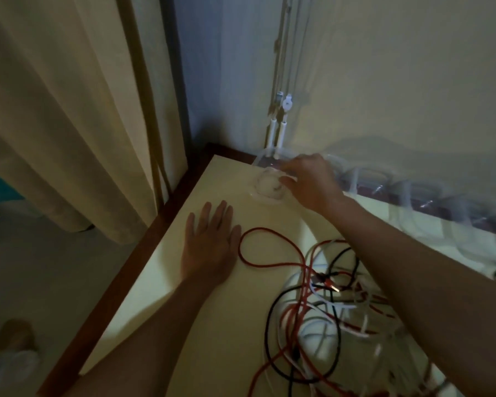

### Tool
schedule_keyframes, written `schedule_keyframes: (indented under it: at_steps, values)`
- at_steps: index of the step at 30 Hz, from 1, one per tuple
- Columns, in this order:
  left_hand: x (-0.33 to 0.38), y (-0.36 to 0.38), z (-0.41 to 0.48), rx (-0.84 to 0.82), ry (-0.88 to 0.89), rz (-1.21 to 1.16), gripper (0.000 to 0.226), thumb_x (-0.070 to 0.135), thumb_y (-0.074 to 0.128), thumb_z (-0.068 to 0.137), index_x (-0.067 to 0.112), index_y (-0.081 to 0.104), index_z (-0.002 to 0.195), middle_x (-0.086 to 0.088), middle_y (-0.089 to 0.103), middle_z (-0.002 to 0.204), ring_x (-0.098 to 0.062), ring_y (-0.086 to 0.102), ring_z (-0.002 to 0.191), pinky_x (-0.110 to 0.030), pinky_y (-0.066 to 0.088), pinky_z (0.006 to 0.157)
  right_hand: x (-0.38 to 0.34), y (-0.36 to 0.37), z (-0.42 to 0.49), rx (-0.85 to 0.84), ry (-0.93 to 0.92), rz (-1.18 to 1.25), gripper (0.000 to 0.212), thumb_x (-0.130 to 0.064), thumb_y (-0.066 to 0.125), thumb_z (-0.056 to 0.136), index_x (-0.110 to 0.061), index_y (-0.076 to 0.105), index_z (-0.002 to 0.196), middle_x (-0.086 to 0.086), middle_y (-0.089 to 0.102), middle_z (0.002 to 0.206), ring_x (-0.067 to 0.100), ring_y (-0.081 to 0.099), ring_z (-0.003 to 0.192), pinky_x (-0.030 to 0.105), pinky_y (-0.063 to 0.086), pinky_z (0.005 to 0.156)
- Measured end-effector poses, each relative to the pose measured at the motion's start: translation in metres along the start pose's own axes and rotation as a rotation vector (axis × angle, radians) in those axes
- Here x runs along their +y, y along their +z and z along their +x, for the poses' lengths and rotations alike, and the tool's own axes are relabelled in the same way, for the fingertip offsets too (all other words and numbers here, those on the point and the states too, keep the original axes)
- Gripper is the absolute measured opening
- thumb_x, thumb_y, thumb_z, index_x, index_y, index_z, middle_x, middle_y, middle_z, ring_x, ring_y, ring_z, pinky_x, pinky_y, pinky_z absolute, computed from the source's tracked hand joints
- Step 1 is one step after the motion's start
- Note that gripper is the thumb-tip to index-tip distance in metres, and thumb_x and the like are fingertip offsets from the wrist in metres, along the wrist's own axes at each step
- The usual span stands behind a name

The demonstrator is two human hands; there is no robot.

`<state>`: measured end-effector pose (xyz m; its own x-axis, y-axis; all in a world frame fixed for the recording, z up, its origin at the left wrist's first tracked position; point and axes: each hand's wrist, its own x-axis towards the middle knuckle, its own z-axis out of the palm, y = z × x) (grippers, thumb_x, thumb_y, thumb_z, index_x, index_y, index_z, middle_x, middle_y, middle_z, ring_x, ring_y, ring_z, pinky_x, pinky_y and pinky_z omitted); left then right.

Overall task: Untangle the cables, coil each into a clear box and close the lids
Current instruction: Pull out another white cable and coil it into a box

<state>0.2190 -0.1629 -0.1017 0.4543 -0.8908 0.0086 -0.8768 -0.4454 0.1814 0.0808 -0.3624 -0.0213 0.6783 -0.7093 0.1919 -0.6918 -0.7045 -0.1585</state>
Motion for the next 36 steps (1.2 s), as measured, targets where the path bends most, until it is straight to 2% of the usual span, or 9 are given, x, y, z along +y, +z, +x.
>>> schedule_keyframes:
  at_steps: [5, 10, 14, 18, 21, 26, 31, 33, 36]
  values:
    - [0.002, 0.003, -0.006, 0.067, -0.018, -0.106, 0.059, 0.048, 0.021, 0.104, 0.021, 0.028, 0.156, 0.002, 0.023, 0.165, -0.018, 0.012, 0.153, -0.042, 0.004, 0.125, 0.016, -0.037, -0.078, 0.041, 0.033, 0.061, 0.024, -0.034, 0.066, 0.083, -0.021, 0.077, 0.101, 0.009, 0.074, 0.113, 0.037, 0.061, 0.114, 0.052, 0.047, 0.100]
    - [0.022, 0.000, -0.036, 0.054, 0.016, -0.347, 0.063, 0.047, 0.026, 0.103, 0.010, 0.035, 0.154, -0.008, 0.029, 0.162, -0.023, 0.021, 0.151, -0.038, 0.007, 0.125, 0.034, -0.082, -0.173, 0.012, 0.154, 0.054, 0.015, -0.029, 0.069, 0.088, -0.024, 0.076, 0.101, 0.001, 0.074, 0.108, 0.033, 0.063, 0.102, 0.048, 0.050, 0.090]
    - [0.050, -0.006, -0.081, 0.040, -0.106, -0.610, 0.057, 0.041, 0.044, 0.103, 0.010, 0.037, 0.152, -0.012, 0.036, 0.158, -0.031, 0.029, 0.146, -0.043, 0.019, 0.122, 0.032, -0.103, -0.240, -0.078, 0.166, 0.080, 0.024, -0.013, 0.069, 0.080, -0.017, 0.079, 0.102, 0.008, 0.076, 0.102, 0.032, 0.067, 0.093, 0.037, 0.052, 0.080]
    - [0.074, -0.015, -0.117, 0.067, -0.096, -0.691, 0.067, 0.052, 0.040, 0.091, 0.009, 0.050, 0.141, -0.016, 0.053, 0.142, -0.035, 0.046, 0.131, -0.046, 0.034, 0.113, 0.016, -0.100, -0.289, -0.293, 0.038, 0.024, 0.051, -0.023, 0.053, 0.075, -0.031, 0.072, 0.121, 0.003, 0.061, 0.137, 0.033, 0.059, 0.116, 0.044, 0.050, 0.094]
    - [0.094, -0.025, -0.149, 0.177, 0.109, -0.617, 0.058, 0.050, 0.048, 0.089, 0.009, 0.062, 0.128, -0.011, 0.062, 0.129, -0.029, 0.054, 0.121, -0.043, 0.042, 0.105, 0.001, -0.107, -0.306, -0.315, 0.036, -0.140, 0.039, -0.029, 0.058, 0.091, -0.032, 0.064, 0.130, 0.004, 0.044, 0.151, 0.032, 0.044, 0.129, 0.042, 0.042, 0.102]
    - [0.130, -0.049, -0.179, 0.166, 0.484, -0.481, 0.031, 0.046, 0.056, 0.088, 0.023, 0.068, 0.105, 0.006, 0.067, 0.102, -0.014, 0.057, 0.097, -0.027, 0.040, 0.085, -0.003, -0.122, -0.314, -0.237, 0.088, -0.215, 0.024, -0.025, 0.057, 0.095, -0.024, 0.067, 0.116, 0.002, 0.064, 0.116, 0.029, 0.056, 0.111, 0.035, 0.044, 0.081]
    - [0.164, -0.074, -0.185, 0.061, 0.618, -0.423, 0.033, 0.053, 0.054, 0.090, 0.022, 0.063, 0.083, 0.005, 0.065, 0.074, -0.016, 0.060, 0.070, -0.032, 0.047, 0.065, 0.011, -0.153, -0.322, 0.029, 0.292, 0.067, 0.014, -0.027, 0.063, 0.097, -0.014, 0.069, 0.094, 0.010, 0.069, 0.086, 0.029, 0.065, 0.085, 0.032, 0.042, 0.065]
    - [0.175, -0.078, -0.183, 0.080, 0.683, -0.392, 0.030, 0.044, 0.052, 0.093, 0.019, 0.059, 0.078, 0.000, 0.062, 0.068, -0.020, 0.058, 0.063, -0.038, 0.048, 0.061, 0.021, -0.172, -0.322, 0.144, 0.359, 0.181, 0.016, -0.028, 0.069, 0.095, -0.014, 0.070, 0.089, 0.010, 0.069, 0.079, 0.028, 0.065, 0.077, 0.031, 0.044, 0.064]
    - [0.188, -0.097, -0.173, 0.103, 0.615, -0.462, 0.032, 0.040, 0.048, 0.097, 0.018, 0.062, 0.079, 0.002, 0.063, 0.065, -0.017, 0.057, 0.058, -0.037, 0.049, 0.058, 0.033, -0.204, -0.324, 0.305, 0.449, 0.302, 0.015, -0.025, 0.074, 0.091, -0.015, 0.070, 0.081, 0.006, 0.068, 0.073, 0.025, 0.064, 0.073, 0.031, 0.048, 0.067]
